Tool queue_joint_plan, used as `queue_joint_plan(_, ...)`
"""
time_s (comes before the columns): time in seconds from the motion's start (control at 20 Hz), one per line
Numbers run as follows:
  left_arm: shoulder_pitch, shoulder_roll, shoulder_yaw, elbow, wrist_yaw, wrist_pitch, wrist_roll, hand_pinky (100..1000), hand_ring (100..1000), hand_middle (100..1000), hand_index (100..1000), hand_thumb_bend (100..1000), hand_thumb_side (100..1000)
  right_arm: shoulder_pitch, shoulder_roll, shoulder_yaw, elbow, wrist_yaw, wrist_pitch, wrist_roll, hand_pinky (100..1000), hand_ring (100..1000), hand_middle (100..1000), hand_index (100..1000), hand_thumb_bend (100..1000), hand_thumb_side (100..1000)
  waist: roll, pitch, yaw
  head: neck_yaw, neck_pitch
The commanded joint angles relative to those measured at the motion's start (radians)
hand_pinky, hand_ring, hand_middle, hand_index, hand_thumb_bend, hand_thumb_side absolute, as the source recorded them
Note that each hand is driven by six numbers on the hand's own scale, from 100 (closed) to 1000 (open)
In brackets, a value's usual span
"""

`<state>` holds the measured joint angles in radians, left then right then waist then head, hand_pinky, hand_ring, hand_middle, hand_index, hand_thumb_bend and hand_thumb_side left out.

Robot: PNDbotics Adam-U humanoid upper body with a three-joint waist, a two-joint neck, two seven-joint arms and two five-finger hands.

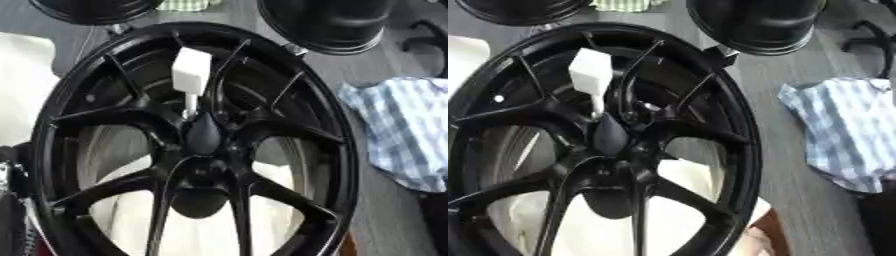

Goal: Pull the pin out of the wheel hub.

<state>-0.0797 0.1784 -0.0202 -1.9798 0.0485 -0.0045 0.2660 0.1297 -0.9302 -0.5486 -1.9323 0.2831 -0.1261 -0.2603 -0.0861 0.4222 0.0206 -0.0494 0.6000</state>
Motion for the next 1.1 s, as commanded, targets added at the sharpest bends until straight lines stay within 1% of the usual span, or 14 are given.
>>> queue_joint_plan(0.05, -0.004, 0.002, 0.009, -0.02, -0.001, -0.012, 0.004, 685, 670, 591, 723, 100, 829, 0.031, 0.05, -0.039, -0.019, 0.029, 0.03, -0.018, 818, 732, 348, 342, 100, 100, 0.002, -0.025, 0.001, 0.0, 0.005)
queue_joint_plan(0.2, -0.006, -0.001, 0.012, -0.02, 0.001, -0.016, 0.008, 685, 670, 589, 722, 100, 827, 0.082, 0.139, -0.05, -0.047, 0.076, 0.066, -0.023, 818, 735, 358, 355, 100, 100, 0.003, -0.025, 0.002, -0.005, 0.006)
queue_joint_plan(0.3, -0.009, -0.001, 0.013, -0.02, 0.003, -0.018, 0.008, 684, 673, 589, 722, 100, 825, 0.107, 0.201, -0.046, -0.063, 0.125, 0.087, -0.014, 830, 755, 433, 438, 100, 100, 0.003, -0.025, 0.003, -0.014, 0.007)
queue_joint_plan(0.35, -0.01, -0.001, 0.013, -0.02, 0.003, -0.02, 0.009, 684, 675, 589, 722, 100, 825, 0.115, 0.236, -0.041, -0.065, 0.153, 0.091, -0.003, 841, 768, 500, 521, 100, 108, 0.003, -0.024, 0.004, -0.019, 0.008)
queue_joint_plan(0.4, -0.011, -0.002, 0.013, -0.02, 0.004, -0.02, 0.009, 684, 677, 588, 722, 100, 827, 0.12, 0.273, -0.036, -0.067, 0.181, 0.096, 0.011, 847, 774, 542, 564, 100, 117, 0.002, -0.023, 0.005, -0.023, 0.007)
queue_joint_plan(0.45, -0.011, -0.003, 0.013, -0.02, 0.004, -0.019, 0.009, 683, 676, 588, 722, 100, 830, 0.121, 0.306, -0.03, -0.067, 0.205, 0.105, 0.027, 865, 798, 622, 652, 100, 100, 0.002, -0.021, 0.006, -0.025, 0.006)
queue_joint_plan(0.5, -0.011, -0.005, 0.013, -0.02, 0.004, -0.017, 0.009, 683, 676, 587, 722, 100, 833, 0.121, 0.343, -0.021, -0.067, 0.226, 0.122, 0.053, 889, 843, 734, 749, 100, 162, 0.003, -0.019, 0.007, -0.028, 0.003)
queue_joint_plan(0.65, -0.013, -0.007, 0.012, -0.02, 0.003, -0.015, 0.009, 683, 677, 586, 722, 100, 827, 0.121, 0.435, 0.001, -0.068, 0.295, 0.184, 0.149, 954, 958, 898, 907, 100, 176, 0.009, -0.018, 0.01, -0.035, 0.0)
queue_joint_plan(0.75, -0.014, -0.006, 0.013, -0.02, 0.003, -0.018, 0.01, 683, 677, 586, 722, 100, 825, 0.117, 0.483, 0.008, -0.068, 0.327, 0.219, 0.191, 969, 980, 918, 936, 100, 107, 0.012, -0.018, 0.012, -0.038, 0.0)
queue_joint_plan(0.8, -0.013, -0.005, 0.013, -0.02, 0.003, -0.02, 0.011, 683, 677, 586, 722, 100, 825, 0.113, 0.505, 0.012, -0.068, 0.333, 0.228, 0.204, 972, 981, 919, 940, 100, 100, 0.013, -0.018, 0.013, -0.041, 0.001)
queue_joint_plan(0.9, -0.013, -0.006, 0.014, -0.02, 0.003, -0.021, 0.012, 682, 677, 586, 722, 100, 827, 0.106, 0.534, 0.015, -0.068, 0.334, 0.235, 0.212, 974, 976, 917, 946, 100, 117, 0.014, -0.017, 0.013, -0.042, -0.001)
queue_joint_plan(0.95, -0.013, -0.006, 0.013, -0.02, 0.003, -0.021, 0.012, 682, 678, 586, 722, 100, 826, 0.103, 0.543, 0.017, -0.068, 0.333, 0.235, 0.21, 973, 972, 913, 944, 100, 168, 0.015, -0.017, 0.012, -0.042, -0.002)
queue_joint_plan(1.05, -0.014, -0.005, 0.012, -0.02, 0.002, -0.021, 0.01, 682, 678, 586, 722, 100, 826, 0.094, 0.554, 0.02, -0.068, 0.326, 0.238, 0.192, 969, 960, 902, 937, 100, 125, 0.015, -0.015, 0.011, -0.042, -0.005)
queue_joint_plan(1.1, -0.014, -0.005, 0.011, -0.02, 0.001, -0.02, 0.008, 681, 678, 585, 722, 100, 826, 0.088, 0.556, 0.024, -0.068, 0.32, 0.234, 0.181, 961, 938, 876, 924, 100, 160, 0.015, -0.014, 0.012, -0.044, -0.007)
